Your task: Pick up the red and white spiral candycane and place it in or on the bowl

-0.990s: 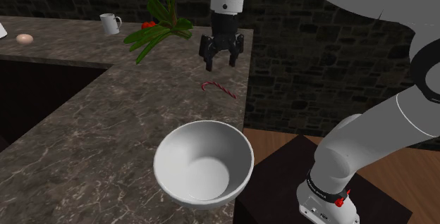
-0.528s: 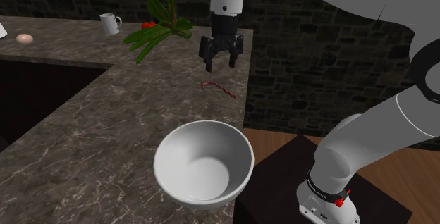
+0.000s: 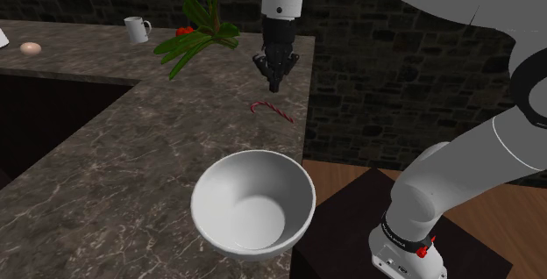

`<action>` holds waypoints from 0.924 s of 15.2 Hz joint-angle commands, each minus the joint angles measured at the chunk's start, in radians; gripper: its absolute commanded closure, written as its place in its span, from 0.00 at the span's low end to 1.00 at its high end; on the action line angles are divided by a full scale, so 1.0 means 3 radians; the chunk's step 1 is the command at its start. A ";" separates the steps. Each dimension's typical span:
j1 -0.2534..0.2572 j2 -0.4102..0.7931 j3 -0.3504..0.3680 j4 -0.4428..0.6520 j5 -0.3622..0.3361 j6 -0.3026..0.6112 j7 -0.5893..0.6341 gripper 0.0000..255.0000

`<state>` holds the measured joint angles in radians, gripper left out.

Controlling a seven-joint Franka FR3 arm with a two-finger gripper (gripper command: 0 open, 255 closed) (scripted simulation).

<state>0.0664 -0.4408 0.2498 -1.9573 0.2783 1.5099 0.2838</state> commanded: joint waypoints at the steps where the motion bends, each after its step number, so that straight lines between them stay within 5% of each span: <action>1: 0.0000 0.0000 0.0000 0.0000 0.0000 0.0000 0.0000 1.00; 2: 0.0000 0.0000 0.0000 0.0000 0.0000 0.0000 0.0000 1.00; 3: 0.0000 0.0000 0.0000 0.0000 0.0000 0.0000 0.0000 0.00; 8: -0.0055 -0.0091 0.0173 -0.0522 -0.0495 0.0499 -0.0112 0.00; 14: -0.0053 -0.0115 0.0203 -0.0808 -0.0526 0.0768 -0.0126 0.00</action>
<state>0.0504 -0.4742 0.3101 -2.1831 0.1207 1.7246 0.2473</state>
